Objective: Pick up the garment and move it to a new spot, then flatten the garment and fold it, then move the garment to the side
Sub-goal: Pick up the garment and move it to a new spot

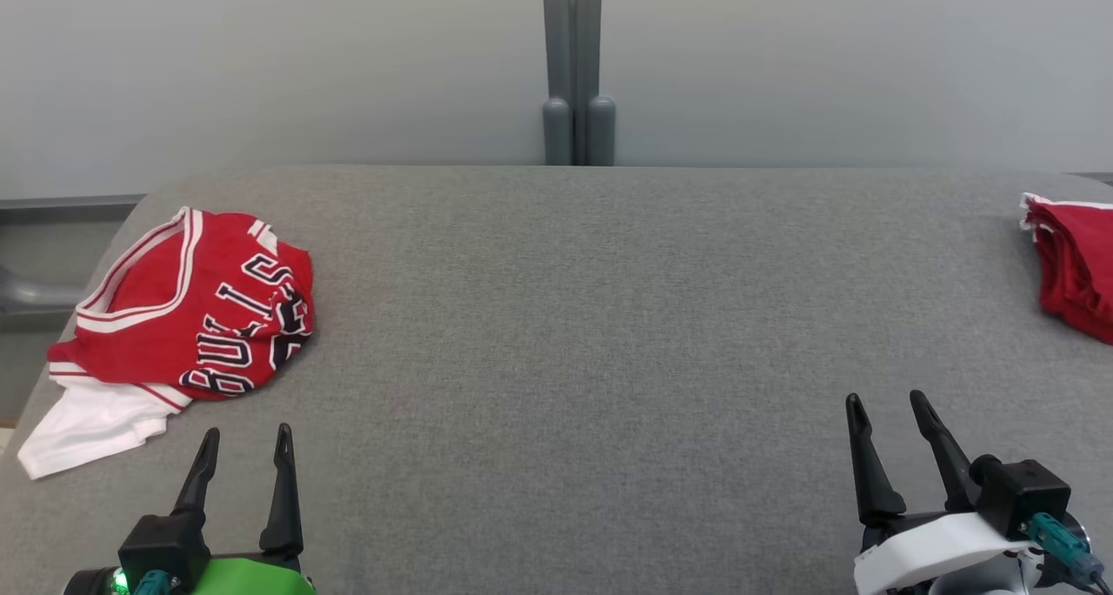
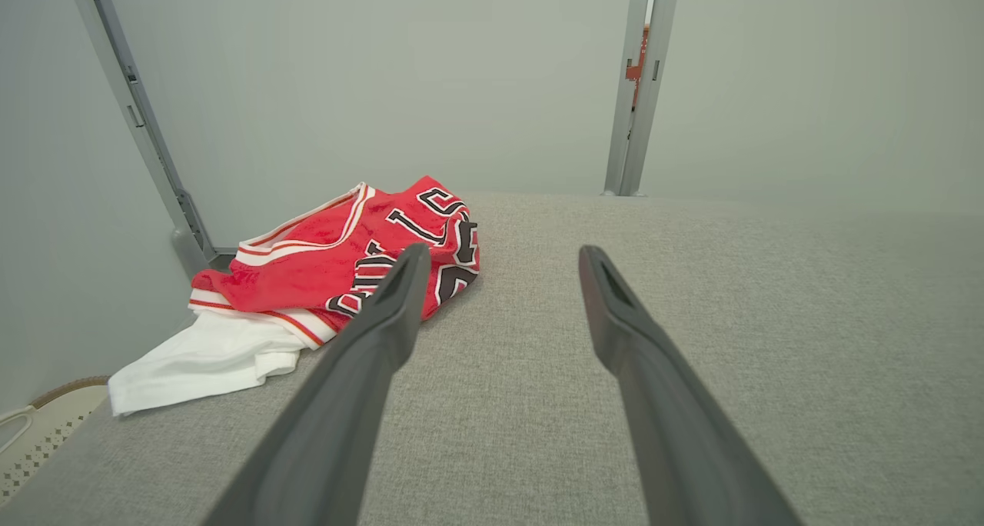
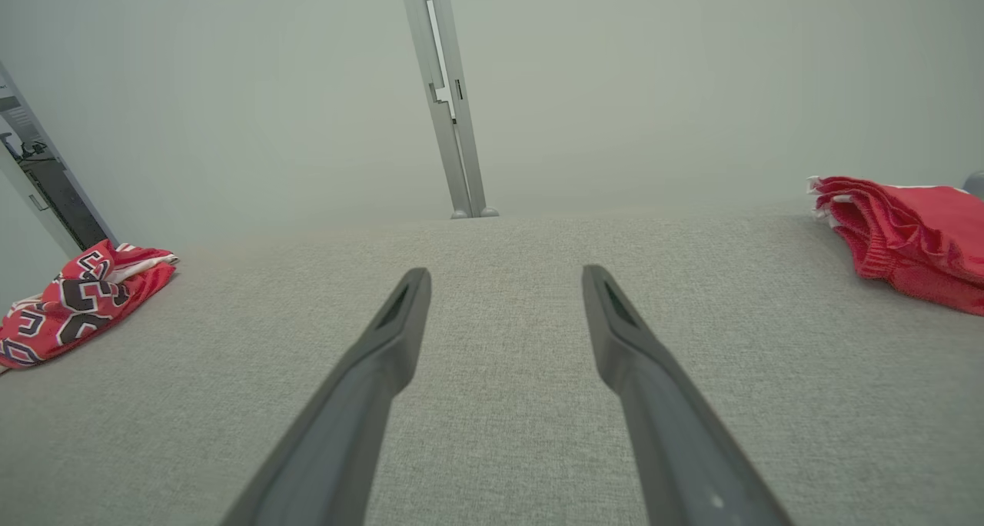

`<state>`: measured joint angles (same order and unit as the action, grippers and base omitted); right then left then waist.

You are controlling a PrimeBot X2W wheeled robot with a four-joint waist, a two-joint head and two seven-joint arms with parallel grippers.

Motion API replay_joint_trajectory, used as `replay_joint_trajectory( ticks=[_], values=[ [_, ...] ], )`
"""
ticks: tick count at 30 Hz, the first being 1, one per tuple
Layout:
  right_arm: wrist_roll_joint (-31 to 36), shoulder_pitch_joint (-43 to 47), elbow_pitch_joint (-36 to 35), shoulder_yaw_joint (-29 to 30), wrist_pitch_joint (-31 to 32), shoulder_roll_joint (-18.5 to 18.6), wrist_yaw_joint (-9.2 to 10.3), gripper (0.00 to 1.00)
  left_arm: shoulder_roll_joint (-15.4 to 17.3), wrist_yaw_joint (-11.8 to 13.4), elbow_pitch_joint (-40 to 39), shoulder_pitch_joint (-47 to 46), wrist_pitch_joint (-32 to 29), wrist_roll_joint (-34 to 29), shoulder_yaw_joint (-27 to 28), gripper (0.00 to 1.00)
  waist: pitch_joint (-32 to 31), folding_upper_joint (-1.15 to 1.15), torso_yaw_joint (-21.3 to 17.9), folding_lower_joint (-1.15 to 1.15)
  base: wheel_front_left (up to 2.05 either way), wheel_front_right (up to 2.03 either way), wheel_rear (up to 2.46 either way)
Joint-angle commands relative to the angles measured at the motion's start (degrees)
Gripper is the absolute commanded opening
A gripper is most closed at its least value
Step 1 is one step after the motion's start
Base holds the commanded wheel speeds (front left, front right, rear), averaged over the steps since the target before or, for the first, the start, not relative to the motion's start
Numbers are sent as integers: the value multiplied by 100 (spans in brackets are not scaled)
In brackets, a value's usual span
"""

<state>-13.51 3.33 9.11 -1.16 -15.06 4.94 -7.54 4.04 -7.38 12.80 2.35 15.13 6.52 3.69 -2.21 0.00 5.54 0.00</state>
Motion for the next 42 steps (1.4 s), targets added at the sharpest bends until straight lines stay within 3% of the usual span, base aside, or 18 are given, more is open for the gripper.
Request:
replay_joint_trajectory(
  ticks=[1,12,25,34,42],
  values=[
    [-19,91,22,-8,-15,-8,11,100,41,-12,0,7,2,-6,45,100,-8,0,284,0,0,0,0],
    [-29,92,71,-40,-15,-88,11,100,114,33,-72,113,2,-39,260,100,4,0,1194,0,0,0,0],
    [-26,35,124,-195,-16,-154,11,100,143,59,-79,174,2,0,433,100,-16,0,1931,0,0,0,0],
    [-16,-8,150,-263,-16,-171,11,100,146,53,-95,189,2,6,507,100,7,0,2137,0,0,0,0],
    [10,-70,177,-297,-16,-171,11,100,97,81,-127,123,1,46,610,100,75,0,2041,0,0,0,0]
  ],
)
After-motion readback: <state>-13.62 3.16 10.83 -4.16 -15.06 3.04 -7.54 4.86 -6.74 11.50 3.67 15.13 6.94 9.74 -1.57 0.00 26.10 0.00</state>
